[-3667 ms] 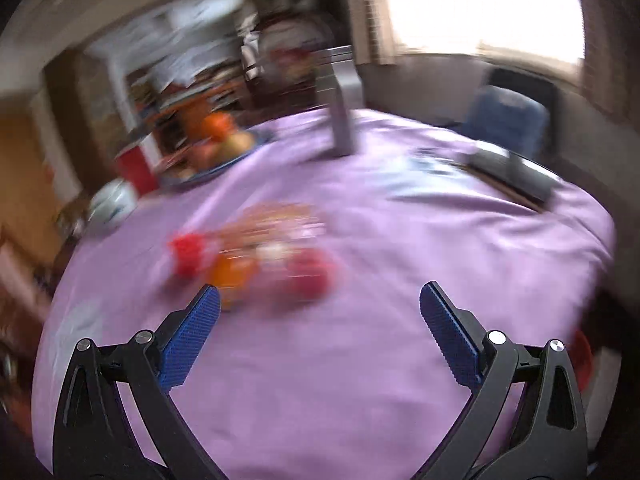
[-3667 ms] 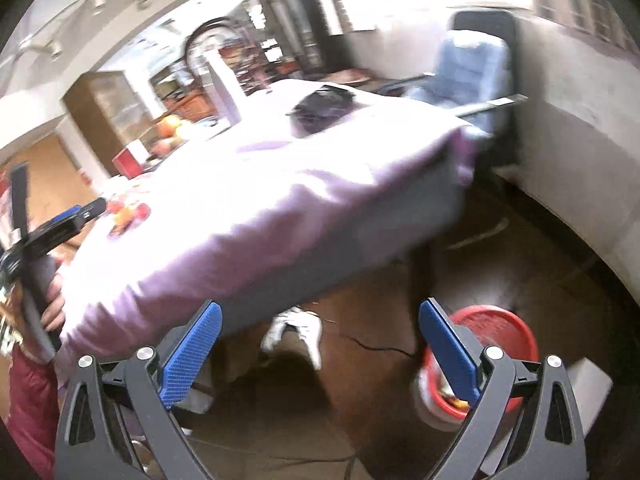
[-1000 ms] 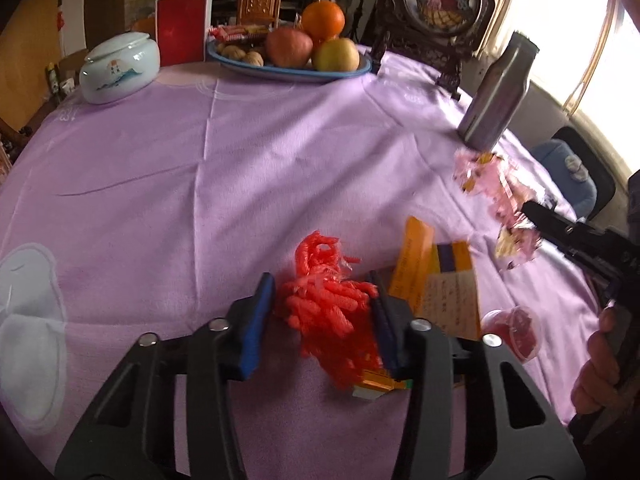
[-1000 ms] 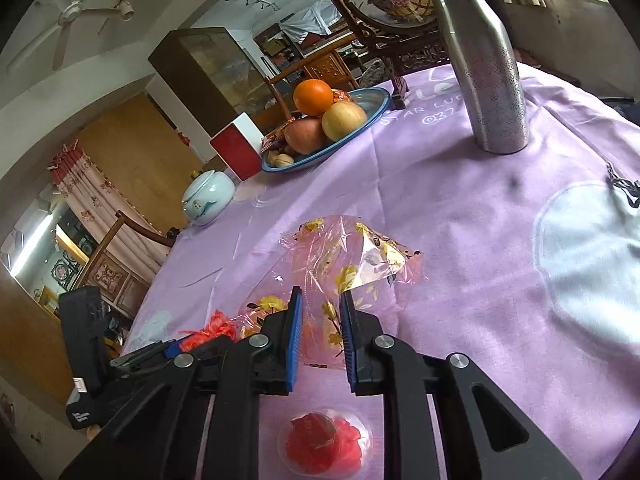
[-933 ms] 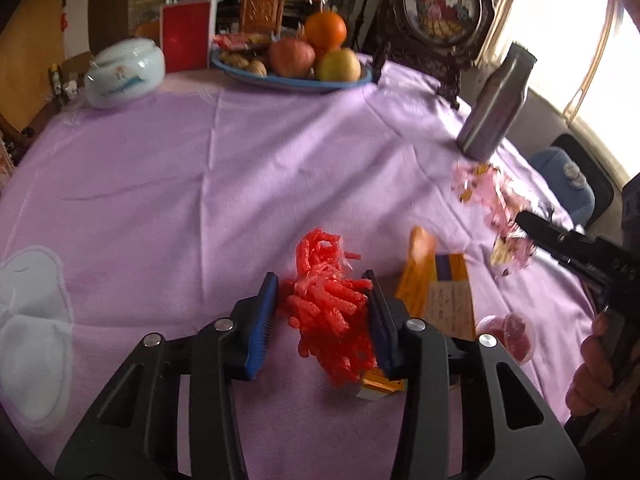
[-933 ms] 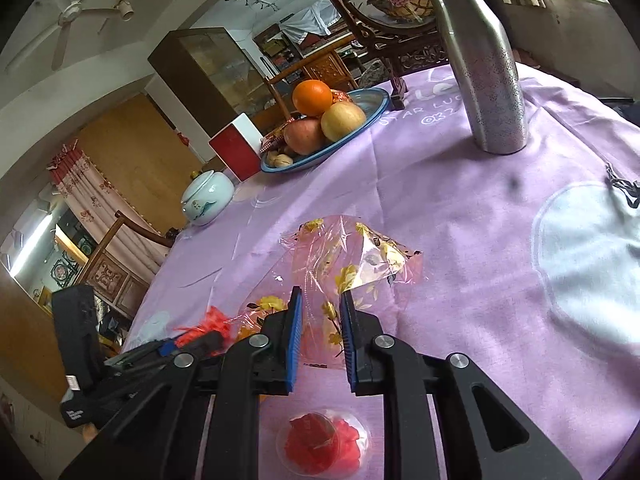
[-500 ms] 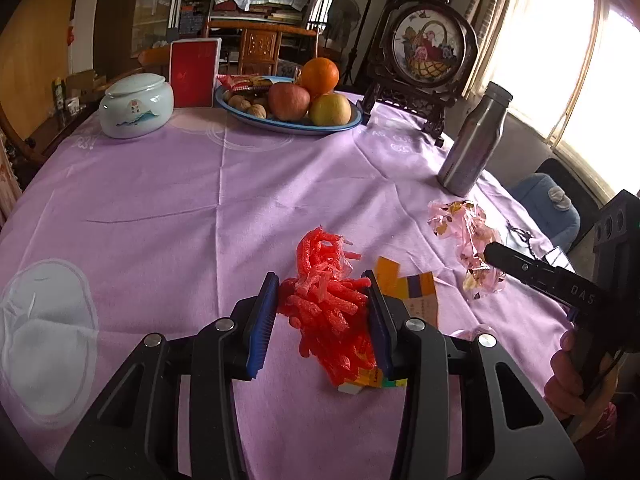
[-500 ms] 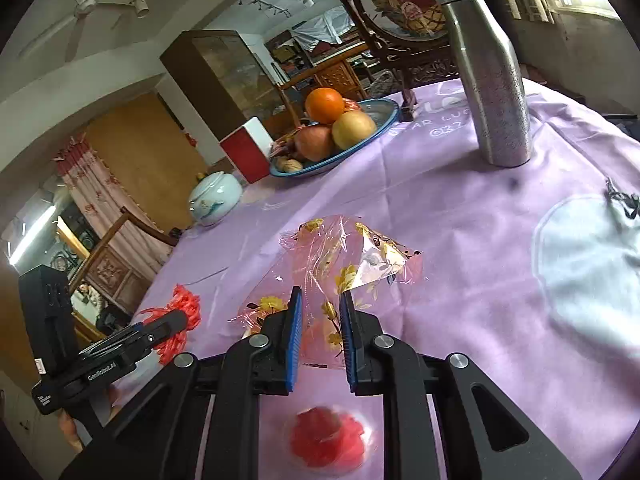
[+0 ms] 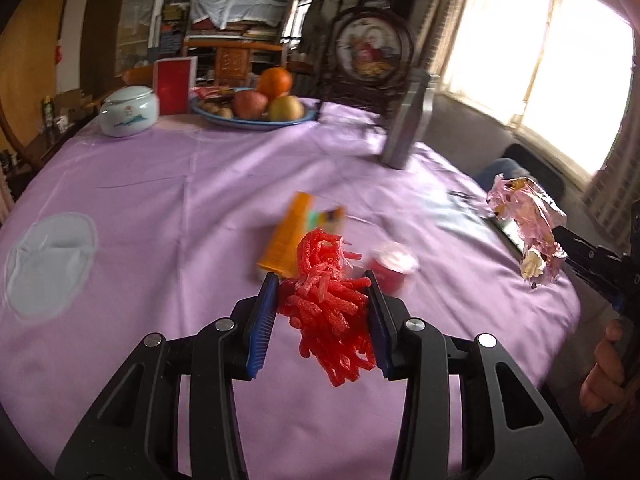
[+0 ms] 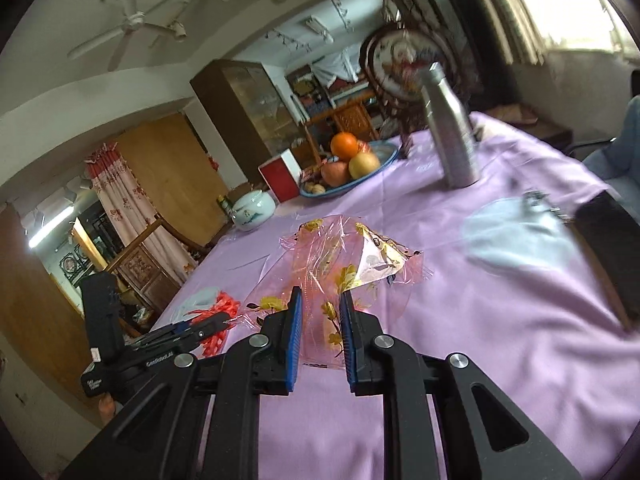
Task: Collect trash
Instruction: 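Lift the red ribbon and clear wrapper and carry both toward the red wastebasket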
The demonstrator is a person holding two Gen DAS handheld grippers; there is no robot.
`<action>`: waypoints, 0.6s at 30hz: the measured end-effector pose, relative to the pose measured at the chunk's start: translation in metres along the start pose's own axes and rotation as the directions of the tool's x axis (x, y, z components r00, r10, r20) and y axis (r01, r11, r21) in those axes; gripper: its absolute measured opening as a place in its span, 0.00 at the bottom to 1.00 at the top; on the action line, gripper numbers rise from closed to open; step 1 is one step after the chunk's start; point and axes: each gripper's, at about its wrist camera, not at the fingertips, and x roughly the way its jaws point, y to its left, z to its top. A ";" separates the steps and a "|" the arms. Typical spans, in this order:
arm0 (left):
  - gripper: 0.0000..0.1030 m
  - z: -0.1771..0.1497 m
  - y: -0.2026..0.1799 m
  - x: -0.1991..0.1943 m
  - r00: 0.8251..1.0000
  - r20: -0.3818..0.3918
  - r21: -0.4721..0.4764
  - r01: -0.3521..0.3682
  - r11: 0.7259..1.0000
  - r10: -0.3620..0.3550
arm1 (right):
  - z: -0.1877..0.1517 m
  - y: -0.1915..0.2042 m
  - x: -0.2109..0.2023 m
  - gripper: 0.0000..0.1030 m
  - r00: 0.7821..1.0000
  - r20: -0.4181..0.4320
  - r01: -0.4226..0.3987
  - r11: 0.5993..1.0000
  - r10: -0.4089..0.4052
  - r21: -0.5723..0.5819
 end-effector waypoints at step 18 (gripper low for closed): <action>0.41 -0.063 -0.183 -0.034 0.960 -0.075 0.203 0.280 0.938 -0.270 | -0.116 -0.104 -0.195 0.18 0.963 0.047 0.256 0.954 -0.266 0.156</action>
